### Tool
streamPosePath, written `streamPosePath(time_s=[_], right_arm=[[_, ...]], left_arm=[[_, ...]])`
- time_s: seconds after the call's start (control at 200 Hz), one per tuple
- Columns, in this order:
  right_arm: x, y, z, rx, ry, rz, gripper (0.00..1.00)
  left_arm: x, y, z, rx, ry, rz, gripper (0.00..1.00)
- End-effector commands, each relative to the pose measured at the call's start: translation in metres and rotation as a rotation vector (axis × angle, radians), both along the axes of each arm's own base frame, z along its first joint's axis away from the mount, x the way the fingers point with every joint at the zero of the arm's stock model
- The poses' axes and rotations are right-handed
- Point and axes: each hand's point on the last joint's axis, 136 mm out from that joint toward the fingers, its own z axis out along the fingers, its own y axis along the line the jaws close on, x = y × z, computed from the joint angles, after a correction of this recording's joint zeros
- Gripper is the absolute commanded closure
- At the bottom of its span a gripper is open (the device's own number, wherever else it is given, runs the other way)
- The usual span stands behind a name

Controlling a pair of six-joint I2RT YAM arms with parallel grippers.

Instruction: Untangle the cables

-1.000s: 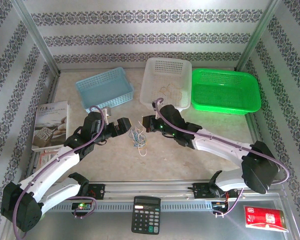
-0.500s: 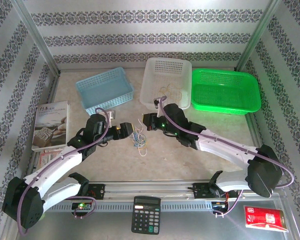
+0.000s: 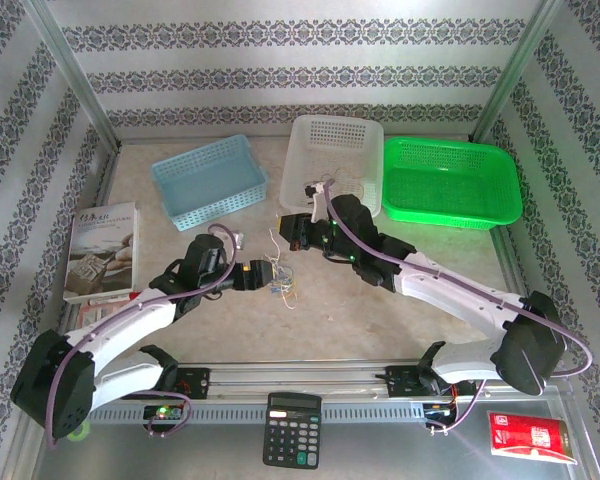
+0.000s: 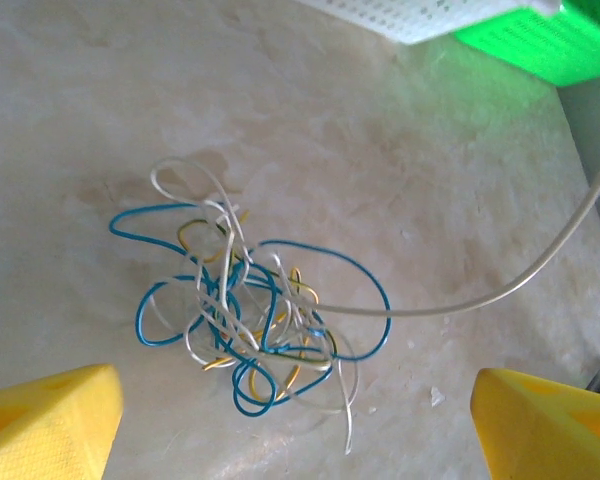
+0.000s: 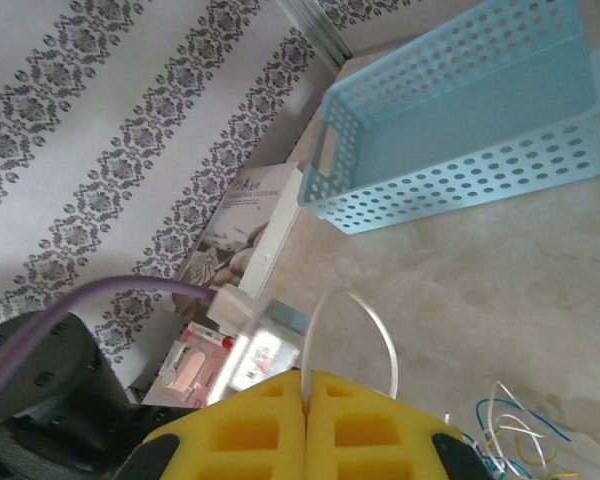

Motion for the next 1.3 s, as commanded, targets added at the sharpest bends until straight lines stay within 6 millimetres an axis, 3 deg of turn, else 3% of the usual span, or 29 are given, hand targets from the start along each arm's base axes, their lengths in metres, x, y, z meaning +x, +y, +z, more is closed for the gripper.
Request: streamPosePath(time_s=[0.0,0.285,0.66,0.929,1.294], right_arm=[[-0.007,0.003,0.035,0.057,-0.051,0.033,1.0],[-0.014,0.001,0.051,0.097,-0.06,0.042,1.0],[-0.03,0.004,0.083,0.167,-0.092,0.081,1.0],[-0.04,0.0,0.128,0.243,-0.15,0.103,1.0],[-0.034,-0.018,0.204,0.317,-0.287,0.071,1.0]], left_arm=[[0.013,-0.014,0.023,0.002,-0.101,-0.049,0.09],[0.034,-0.02,0.015,0.045,-0.112,-0.02,0.1],[0.054,-0.029,-0.01,0.105,-0.09,-0.009,0.24],[0.055,-0.032,-0.034,0.136,-0.044,-0.019,0.49],[0.043,-0.023,-0.053,0.17,-0.006,-0.02,0.54]])
